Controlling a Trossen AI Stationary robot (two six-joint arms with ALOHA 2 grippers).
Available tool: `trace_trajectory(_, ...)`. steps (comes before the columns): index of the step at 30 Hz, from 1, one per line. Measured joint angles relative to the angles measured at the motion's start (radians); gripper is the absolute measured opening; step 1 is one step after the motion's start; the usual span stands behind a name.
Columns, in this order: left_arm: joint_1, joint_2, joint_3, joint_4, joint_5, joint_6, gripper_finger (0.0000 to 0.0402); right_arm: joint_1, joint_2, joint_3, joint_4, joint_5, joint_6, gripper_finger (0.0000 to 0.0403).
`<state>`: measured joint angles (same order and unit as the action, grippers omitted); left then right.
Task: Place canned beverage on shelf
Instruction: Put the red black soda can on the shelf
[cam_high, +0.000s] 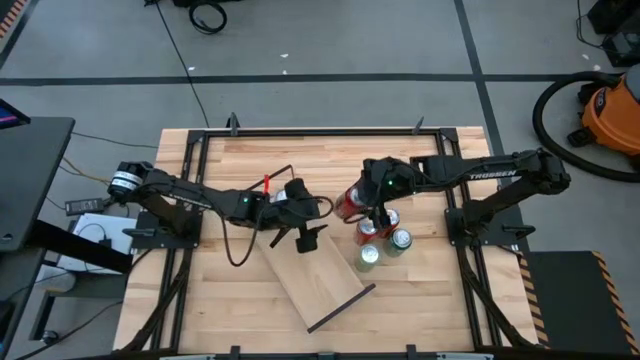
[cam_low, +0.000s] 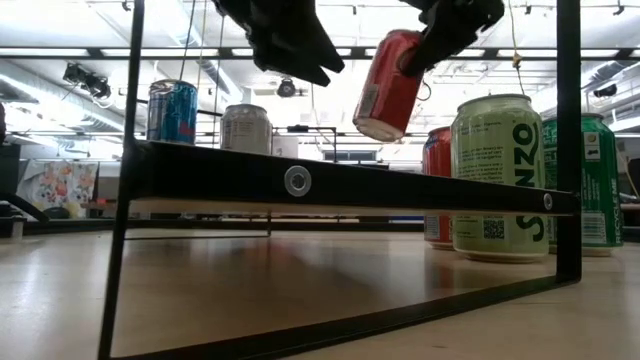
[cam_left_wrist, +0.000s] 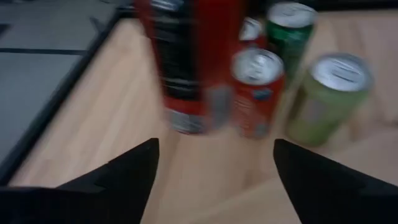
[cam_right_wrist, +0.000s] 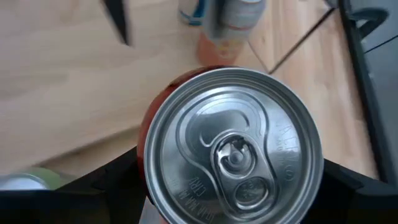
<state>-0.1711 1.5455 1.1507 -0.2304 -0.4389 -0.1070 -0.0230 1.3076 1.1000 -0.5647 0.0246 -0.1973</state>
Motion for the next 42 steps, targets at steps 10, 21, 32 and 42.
trace_trajectory(10, -0.008, 0.074, 0.001, 0.094, -0.029, 0.020, 0.0338, 0.072, 0.070, 0.000, 0.054, 0.088, 0.150, 0.0321)
trace_trajectory(21, 0.024, 0.113, 0.001, 0.182, 0.013, -0.008, 0.0373, 0.096, 0.080, 0.000, 0.095, 0.087, 0.142, 0.0326)
trace_trajectory(32, 0.029, 0.113, 0.000, 0.170, 0.045, -0.025, 0.0353, 0.106, 0.079, 0.000, 0.121, 0.056, 0.132, 0.0328)
trace_trajectory(42, 0.029, 0.113, 0.000, 0.170, 0.065, -0.031, 0.0286, 0.108, 0.080, 0.000, 0.139, 0.036, 0.120, 0.0348)
